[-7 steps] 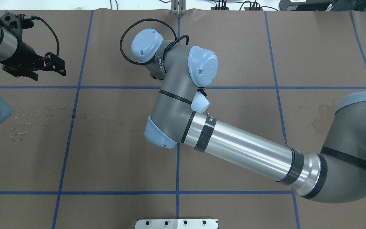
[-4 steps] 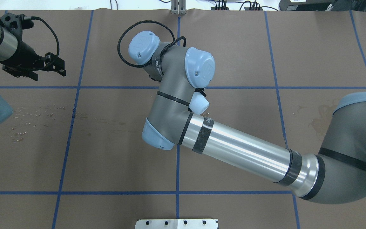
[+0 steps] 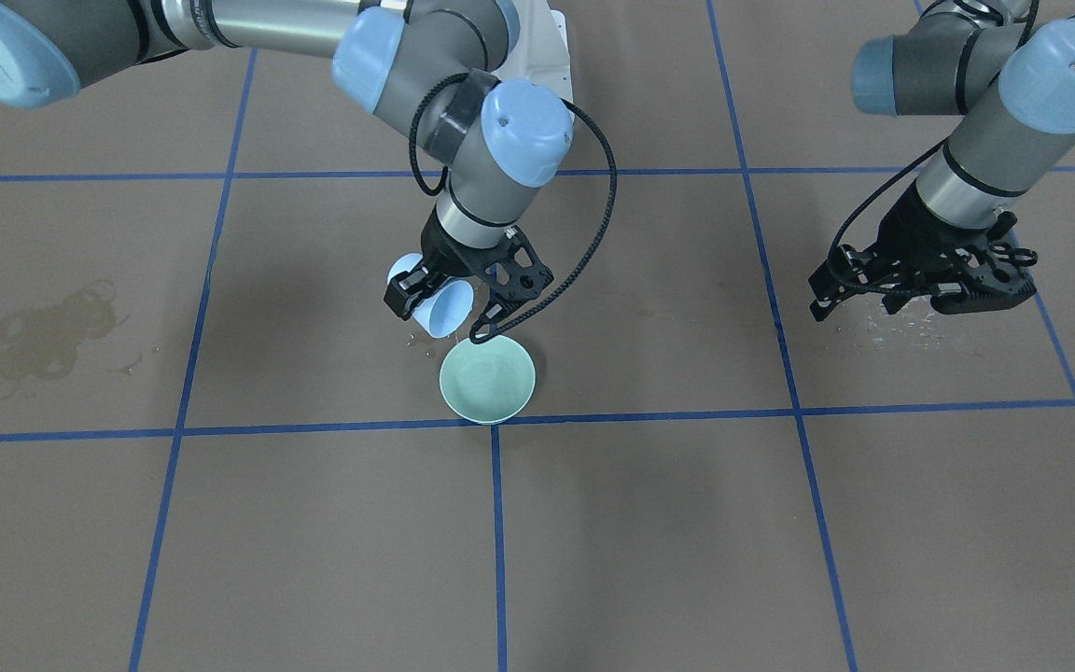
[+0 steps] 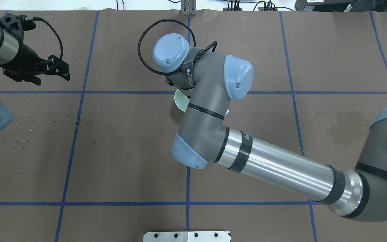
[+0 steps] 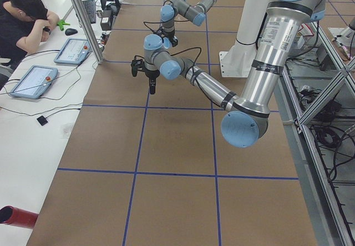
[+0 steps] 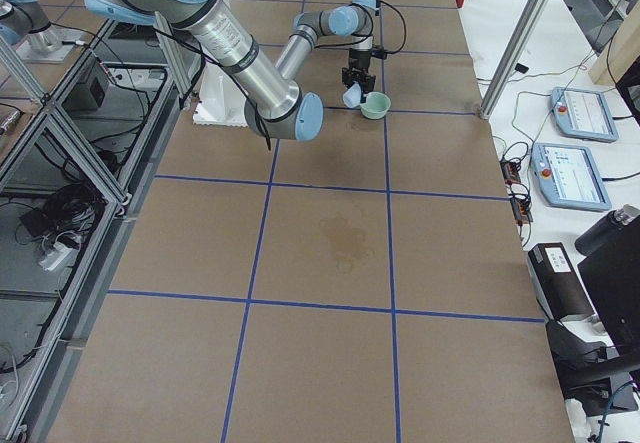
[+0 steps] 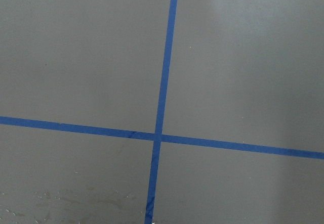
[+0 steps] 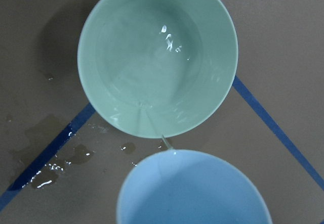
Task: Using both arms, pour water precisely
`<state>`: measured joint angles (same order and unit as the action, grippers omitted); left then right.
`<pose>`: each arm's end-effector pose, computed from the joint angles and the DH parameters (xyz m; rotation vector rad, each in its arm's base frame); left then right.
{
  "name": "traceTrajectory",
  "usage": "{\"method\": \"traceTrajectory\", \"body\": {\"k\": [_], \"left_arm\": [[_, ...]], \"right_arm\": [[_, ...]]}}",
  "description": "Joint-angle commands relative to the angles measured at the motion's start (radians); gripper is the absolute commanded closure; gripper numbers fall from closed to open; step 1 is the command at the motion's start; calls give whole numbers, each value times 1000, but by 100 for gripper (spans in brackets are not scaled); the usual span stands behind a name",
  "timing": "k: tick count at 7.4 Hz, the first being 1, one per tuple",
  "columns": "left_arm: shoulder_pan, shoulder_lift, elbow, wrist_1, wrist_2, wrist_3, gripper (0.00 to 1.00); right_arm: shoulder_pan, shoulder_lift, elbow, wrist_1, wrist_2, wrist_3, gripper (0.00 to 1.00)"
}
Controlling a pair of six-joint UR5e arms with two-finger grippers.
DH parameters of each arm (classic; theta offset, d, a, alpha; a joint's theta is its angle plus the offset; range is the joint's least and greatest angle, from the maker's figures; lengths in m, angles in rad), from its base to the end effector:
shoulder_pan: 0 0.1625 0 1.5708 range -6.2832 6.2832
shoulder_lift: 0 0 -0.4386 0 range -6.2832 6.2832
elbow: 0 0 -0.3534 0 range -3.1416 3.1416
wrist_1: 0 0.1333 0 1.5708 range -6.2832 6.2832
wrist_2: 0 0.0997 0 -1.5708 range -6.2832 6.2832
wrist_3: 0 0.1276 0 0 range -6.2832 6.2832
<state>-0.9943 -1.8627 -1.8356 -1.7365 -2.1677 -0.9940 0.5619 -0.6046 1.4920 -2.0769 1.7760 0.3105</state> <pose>0.2595 -0.5121 0.4091 0.0920 0.8980 -0.1733 -0.5547 -0.4760 0.2166 0.1800 -0.4020 -0.7265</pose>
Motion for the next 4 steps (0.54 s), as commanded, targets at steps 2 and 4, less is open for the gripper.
{"method": "traceTrajectory", "body": {"k": [2,4], "left_arm": [[2,-1,3,0,0,-3,0],[3,-1,3,0,0,-3,0]], "right_arm": [[50,-201,319,180,0,12,100],[73,-312,395,451,2,140,100]]}}
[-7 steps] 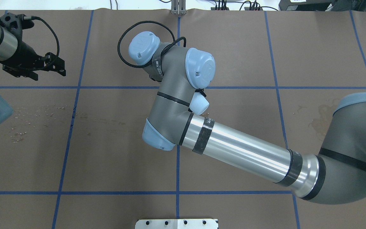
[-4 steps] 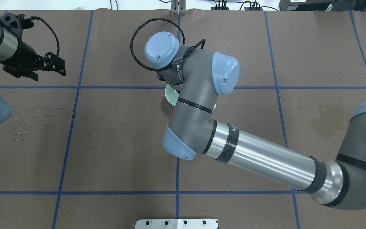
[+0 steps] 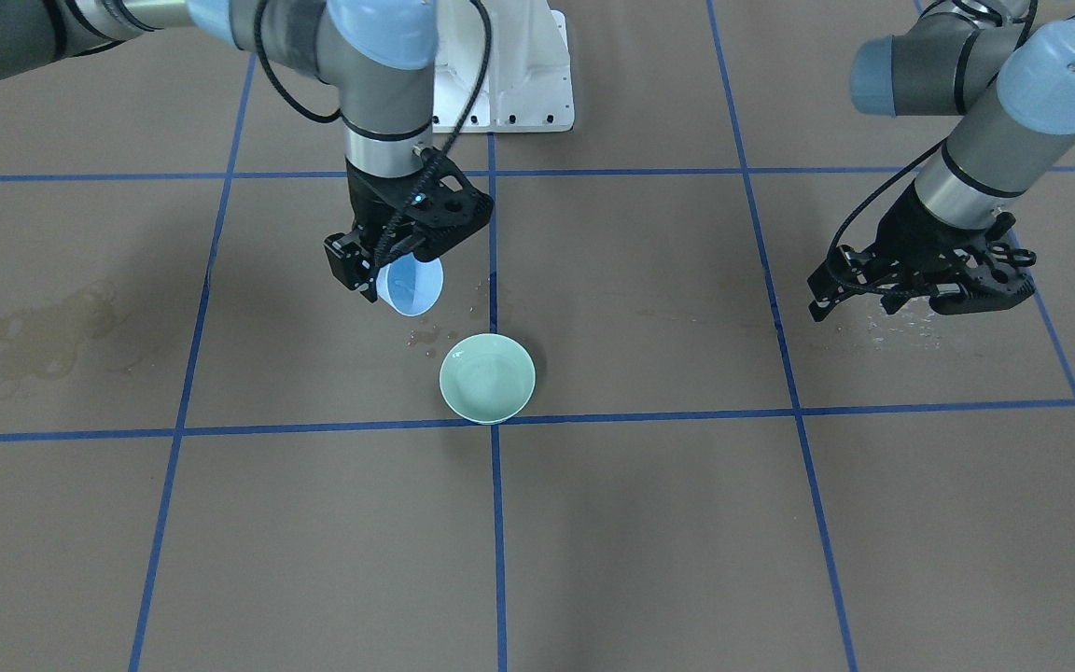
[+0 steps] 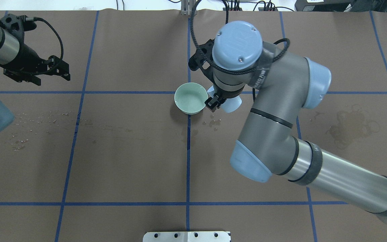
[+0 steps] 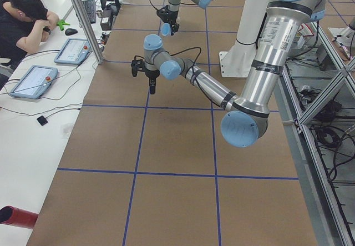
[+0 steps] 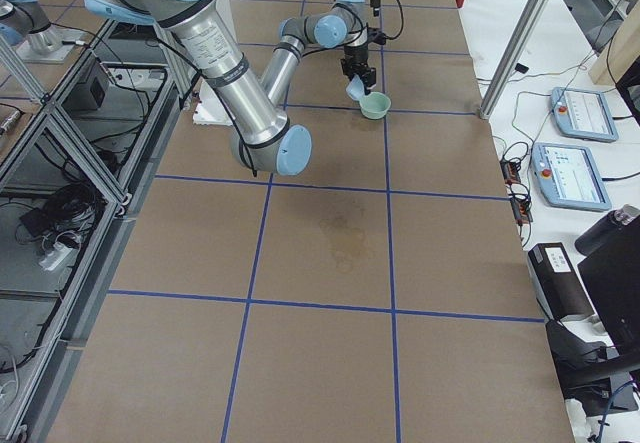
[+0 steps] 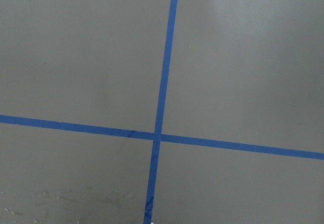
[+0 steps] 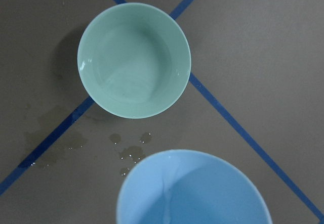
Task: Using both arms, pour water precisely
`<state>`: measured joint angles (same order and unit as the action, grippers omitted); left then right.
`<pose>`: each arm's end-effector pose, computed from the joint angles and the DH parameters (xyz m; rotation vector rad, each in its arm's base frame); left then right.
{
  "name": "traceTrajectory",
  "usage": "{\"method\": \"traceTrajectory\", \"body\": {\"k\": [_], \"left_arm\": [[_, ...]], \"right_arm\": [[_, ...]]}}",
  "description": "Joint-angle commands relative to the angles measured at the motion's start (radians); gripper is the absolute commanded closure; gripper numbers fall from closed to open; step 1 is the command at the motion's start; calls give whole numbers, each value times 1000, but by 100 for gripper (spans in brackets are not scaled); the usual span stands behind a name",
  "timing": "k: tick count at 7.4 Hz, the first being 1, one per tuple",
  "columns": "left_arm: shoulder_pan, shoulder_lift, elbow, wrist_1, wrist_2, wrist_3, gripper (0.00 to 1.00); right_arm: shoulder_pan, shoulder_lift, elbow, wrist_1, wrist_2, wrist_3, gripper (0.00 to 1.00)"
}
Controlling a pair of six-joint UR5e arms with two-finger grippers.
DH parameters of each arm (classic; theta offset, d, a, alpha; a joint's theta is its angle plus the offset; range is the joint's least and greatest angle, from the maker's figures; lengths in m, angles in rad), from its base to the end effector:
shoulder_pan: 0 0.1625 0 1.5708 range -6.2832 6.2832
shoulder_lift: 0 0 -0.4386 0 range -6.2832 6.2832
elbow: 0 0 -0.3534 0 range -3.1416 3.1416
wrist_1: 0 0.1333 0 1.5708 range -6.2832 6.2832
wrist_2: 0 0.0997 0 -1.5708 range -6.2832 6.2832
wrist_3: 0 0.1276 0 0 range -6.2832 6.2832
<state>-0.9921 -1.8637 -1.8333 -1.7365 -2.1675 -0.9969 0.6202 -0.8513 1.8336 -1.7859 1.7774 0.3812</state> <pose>0.2610 -0.5121 0.4095 0.0889 0.8973 -0.1745 -0.4615 -0.4613 0.2191 0.4879 -0.6372 -0.6183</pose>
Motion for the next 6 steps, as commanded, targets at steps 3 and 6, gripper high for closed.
{"method": "traceTrajectory", "body": {"k": [3,6], "left_arm": [[3,-2,3,0,0,-3,0],[7,-3,9,0,0,-26,0]], "right_arm": [[30,-258,151,508,-123,293,100],[32,-560,323,560,-546,551,100]]}}
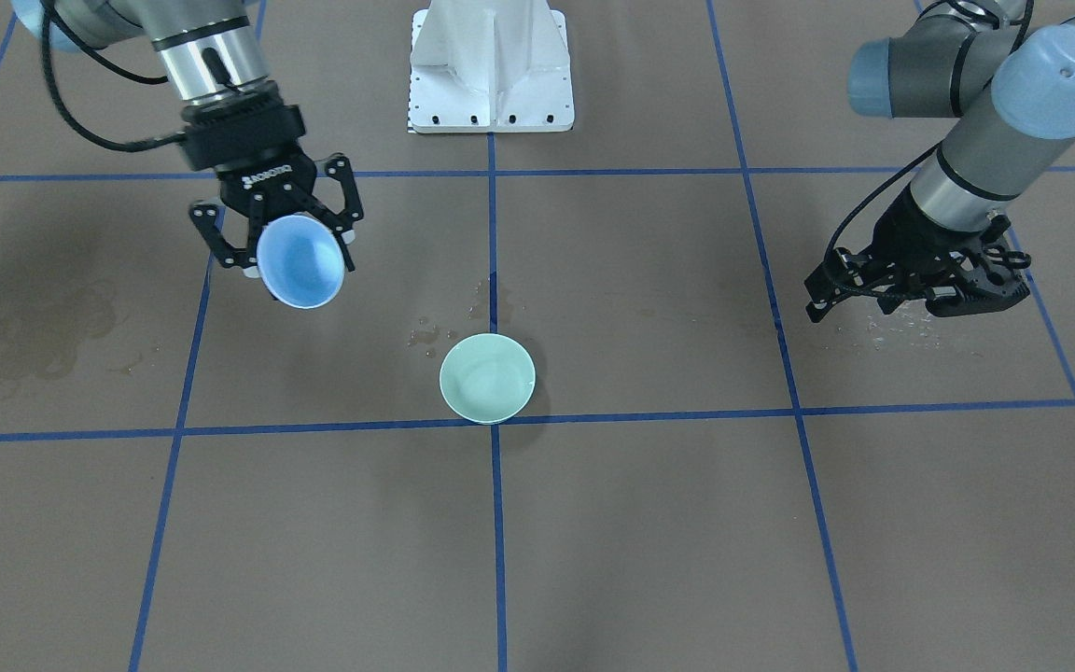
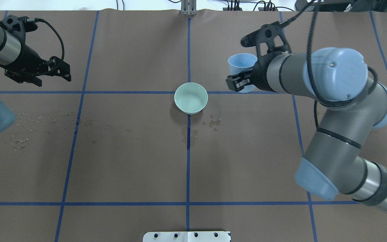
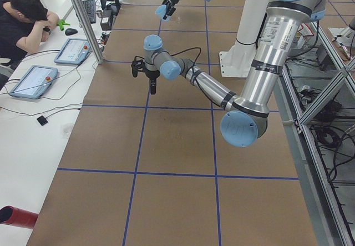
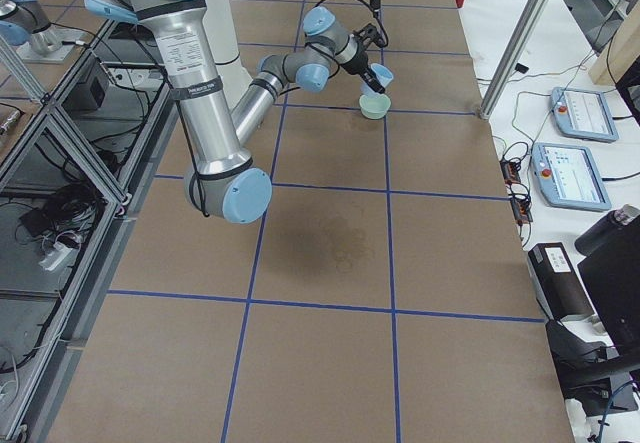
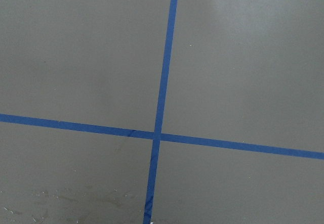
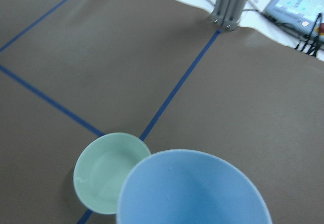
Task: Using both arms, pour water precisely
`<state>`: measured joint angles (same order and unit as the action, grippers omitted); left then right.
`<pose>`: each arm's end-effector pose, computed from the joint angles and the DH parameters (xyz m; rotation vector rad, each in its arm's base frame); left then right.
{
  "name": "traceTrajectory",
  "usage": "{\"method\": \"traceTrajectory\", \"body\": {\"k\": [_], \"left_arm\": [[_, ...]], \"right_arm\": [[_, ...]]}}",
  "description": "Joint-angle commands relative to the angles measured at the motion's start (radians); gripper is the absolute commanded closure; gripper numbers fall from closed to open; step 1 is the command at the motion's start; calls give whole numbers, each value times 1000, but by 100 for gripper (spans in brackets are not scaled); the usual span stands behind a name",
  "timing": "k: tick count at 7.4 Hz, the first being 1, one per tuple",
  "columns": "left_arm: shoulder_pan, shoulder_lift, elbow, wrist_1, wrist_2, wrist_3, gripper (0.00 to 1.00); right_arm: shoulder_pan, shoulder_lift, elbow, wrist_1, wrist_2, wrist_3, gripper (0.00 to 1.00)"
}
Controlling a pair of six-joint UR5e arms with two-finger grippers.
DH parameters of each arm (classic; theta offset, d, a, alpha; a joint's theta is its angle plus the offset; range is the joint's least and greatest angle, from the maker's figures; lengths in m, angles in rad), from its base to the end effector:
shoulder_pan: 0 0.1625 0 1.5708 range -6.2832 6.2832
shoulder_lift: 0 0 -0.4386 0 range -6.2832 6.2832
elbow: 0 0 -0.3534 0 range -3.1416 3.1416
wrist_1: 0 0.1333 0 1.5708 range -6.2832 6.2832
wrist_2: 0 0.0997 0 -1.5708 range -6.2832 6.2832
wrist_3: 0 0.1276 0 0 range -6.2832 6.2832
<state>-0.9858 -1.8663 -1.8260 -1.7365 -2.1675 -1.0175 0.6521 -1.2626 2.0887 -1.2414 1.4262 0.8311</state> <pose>0.2653 -0.5121 0.4113 0.0735 0.8956 -0.1894 -0.3279 -0.4412 0.2803 0.8375 -0.8028 0.0060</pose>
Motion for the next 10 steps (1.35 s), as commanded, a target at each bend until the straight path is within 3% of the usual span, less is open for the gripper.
{"method": "traceTrajectory", "body": {"k": [1,2,4,6,9,10], "left_arm": [[1,-2,1,0,0,-27,0],[2,-5,-1,0,0,-45,0],[4,-5,1,0,0,-47,0],[4,-4,2,0,0,-47,0],[4,-7,10,-3,2,-47,0],[4,-7,10,-3,2,-47,0]], "right_arm": [[0,-240,85,16,-270,211,100],[-3,-311,85,16,-358,327,100],[-47,-490,76,77,-448,507,100],[-100,-546,-132,350,-599,532,100],[-98,-607,-472,833,-635,481,100],[-100,-597,-552,911,-635,436,100]]}}
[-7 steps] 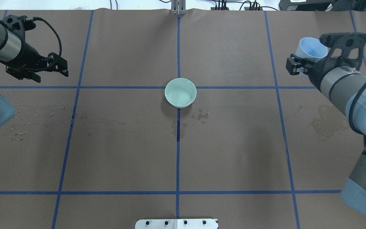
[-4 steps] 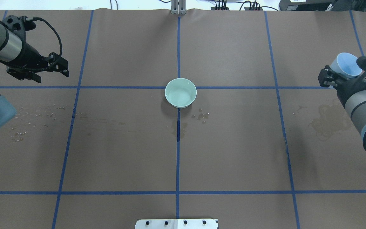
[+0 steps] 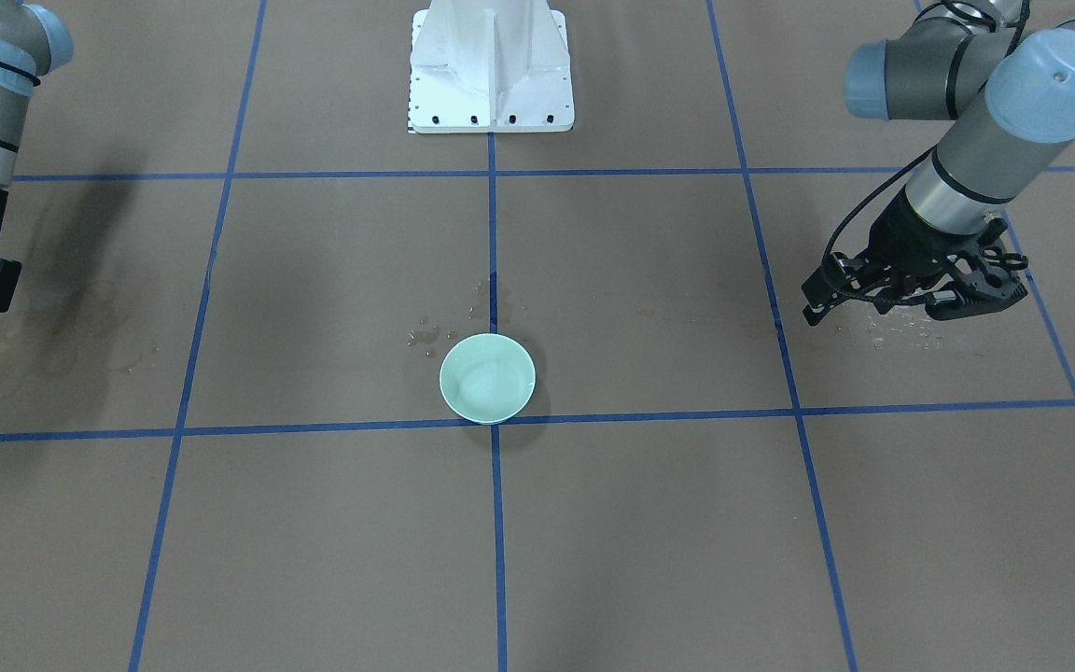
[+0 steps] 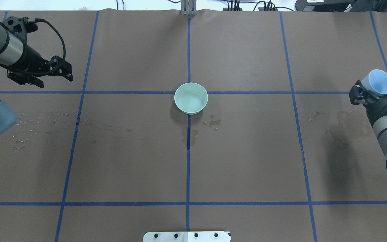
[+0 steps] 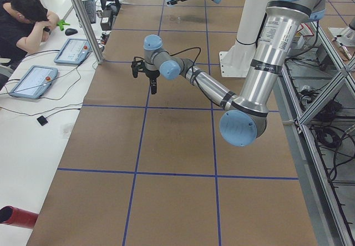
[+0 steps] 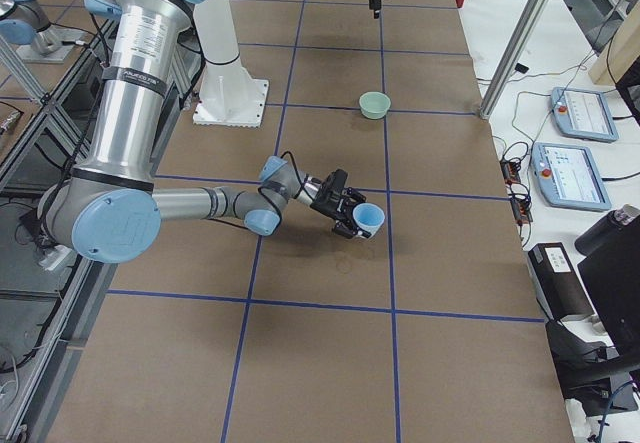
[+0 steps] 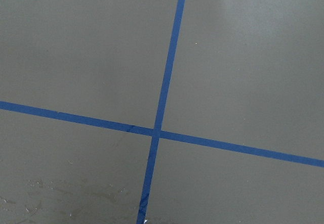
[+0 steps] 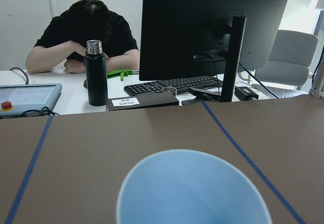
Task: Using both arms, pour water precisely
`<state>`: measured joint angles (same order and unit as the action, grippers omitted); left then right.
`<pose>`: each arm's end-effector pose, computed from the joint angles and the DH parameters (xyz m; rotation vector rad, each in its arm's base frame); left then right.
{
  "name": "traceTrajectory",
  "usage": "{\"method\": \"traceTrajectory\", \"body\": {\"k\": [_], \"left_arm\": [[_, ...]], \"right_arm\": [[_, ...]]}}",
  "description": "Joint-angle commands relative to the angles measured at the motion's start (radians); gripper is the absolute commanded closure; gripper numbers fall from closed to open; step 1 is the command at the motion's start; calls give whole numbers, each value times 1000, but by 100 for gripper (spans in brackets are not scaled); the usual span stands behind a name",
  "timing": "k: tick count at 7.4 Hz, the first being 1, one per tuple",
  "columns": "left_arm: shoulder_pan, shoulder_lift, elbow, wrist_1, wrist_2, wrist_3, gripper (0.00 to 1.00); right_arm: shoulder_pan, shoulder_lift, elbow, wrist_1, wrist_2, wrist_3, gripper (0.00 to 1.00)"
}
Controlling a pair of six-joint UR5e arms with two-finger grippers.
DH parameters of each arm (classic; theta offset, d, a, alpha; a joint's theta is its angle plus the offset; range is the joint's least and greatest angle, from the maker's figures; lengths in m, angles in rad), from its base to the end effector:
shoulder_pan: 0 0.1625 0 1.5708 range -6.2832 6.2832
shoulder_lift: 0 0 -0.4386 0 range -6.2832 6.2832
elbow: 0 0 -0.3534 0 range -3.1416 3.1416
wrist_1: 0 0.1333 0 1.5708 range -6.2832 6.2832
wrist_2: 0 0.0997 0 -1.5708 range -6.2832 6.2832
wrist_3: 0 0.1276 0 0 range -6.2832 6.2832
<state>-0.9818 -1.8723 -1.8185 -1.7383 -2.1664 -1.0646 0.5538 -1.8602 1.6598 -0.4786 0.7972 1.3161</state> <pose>0.2688 -0.5134 0.4110 0.0516 0.8974 -0.2299 -0.1848 -0.3758 0.6329 1.0074 -0.5002 0.6117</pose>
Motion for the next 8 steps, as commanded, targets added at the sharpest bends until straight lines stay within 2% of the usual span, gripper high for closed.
{"method": "traceTrajectory", "body": {"k": [1,2,4,8], "left_arm": [[0,-2,1,0,0,0,0],[0,-1,1,0,0,0,0],[0,-1,-1,0,0,-2,0],[0,-1,-1,0,0,0,0]], "right_arm": [[-3,18,-203,222,-3,-57,100],[-3,53,-274,269,-3,-87,100],[8,36,-255,340,23,-257,100],[6,32,-296,357,49,-255,100]]}}
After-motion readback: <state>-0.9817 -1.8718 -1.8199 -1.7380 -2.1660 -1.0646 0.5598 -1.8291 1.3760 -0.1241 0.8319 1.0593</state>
